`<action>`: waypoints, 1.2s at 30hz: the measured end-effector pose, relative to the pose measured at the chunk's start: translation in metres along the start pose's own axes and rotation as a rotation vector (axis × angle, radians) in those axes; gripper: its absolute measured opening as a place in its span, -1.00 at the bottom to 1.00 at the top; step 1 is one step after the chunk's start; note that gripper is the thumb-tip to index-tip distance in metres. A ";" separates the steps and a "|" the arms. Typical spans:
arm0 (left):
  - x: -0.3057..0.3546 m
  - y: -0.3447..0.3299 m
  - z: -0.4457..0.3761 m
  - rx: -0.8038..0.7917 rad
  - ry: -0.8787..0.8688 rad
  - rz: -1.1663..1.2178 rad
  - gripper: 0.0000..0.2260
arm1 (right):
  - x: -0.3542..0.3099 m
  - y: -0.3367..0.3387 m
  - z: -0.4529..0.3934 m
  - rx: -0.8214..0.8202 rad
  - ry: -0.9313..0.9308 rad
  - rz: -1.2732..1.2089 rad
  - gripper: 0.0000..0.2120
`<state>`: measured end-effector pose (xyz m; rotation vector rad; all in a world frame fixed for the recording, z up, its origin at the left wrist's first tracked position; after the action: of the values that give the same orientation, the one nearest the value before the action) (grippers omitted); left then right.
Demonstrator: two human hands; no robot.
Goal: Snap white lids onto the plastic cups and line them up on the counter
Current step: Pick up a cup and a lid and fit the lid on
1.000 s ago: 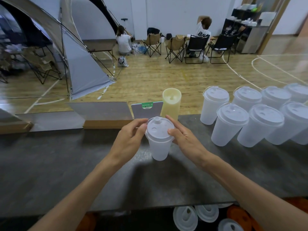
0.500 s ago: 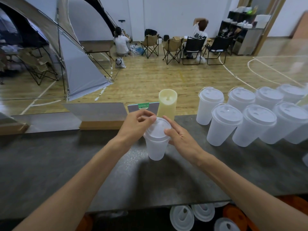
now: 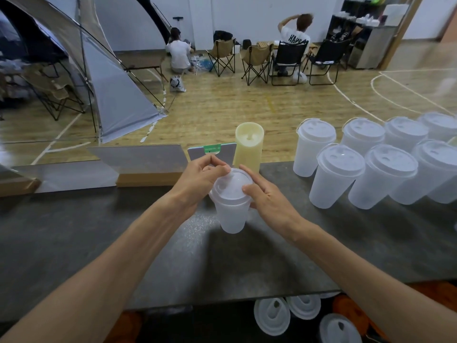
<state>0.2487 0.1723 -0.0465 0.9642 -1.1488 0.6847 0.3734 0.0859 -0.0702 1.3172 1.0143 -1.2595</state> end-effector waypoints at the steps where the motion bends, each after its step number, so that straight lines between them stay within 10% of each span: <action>1: 0.000 0.000 0.000 -0.003 0.007 -0.004 -0.89 | 0.000 0.000 0.000 -0.004 0.001 -0.004 -0.58; 8: -0.013 0.003 0.015 0.013 0.039 -0.021 -0.79 | -0.006 0.001 0.005 0.011 -0.019 0.001 -0.55; 13: -0.008 0.013 0.050 -0.021 -0.302 -0.504 -0.37 | -0.012 0.007 0.012 0.024 0.033 0.087 -0.59; 18: 0.022 -0.010 0.061 -0.024 -0.454 -0.551 -0.36 | -0.023 0.028 0.035 0.072 0.124 0.259 -0.75; 23: 0.049 -0.085 0.062 -0.137 -0.543 -0.554 -0.29 | -0.019 0.098 0.084 0.090 0.085 0.392 -0.31; 36: 0.110 -0.355 0.046 -0.401 -0.659 -0.415 -0.41 | -0.016 0.325 0.193 0.346 -0.153 0.851 -0.30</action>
<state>0.5633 -0.0301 -0.0328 1.0611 -1.5162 -0.2244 0.6633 -0.1487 -0.0083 1.6326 0.0635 -0.8555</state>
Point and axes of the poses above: each hand's wrist, its own z-axis away from the middle knuckle, its own y-axis out of the back of the hand, x = y × z, the point moved 8 cm from there along -z, towards the middle knuckle, and after that the axes turned 7 degrees about -z, right-handed, at the moved point
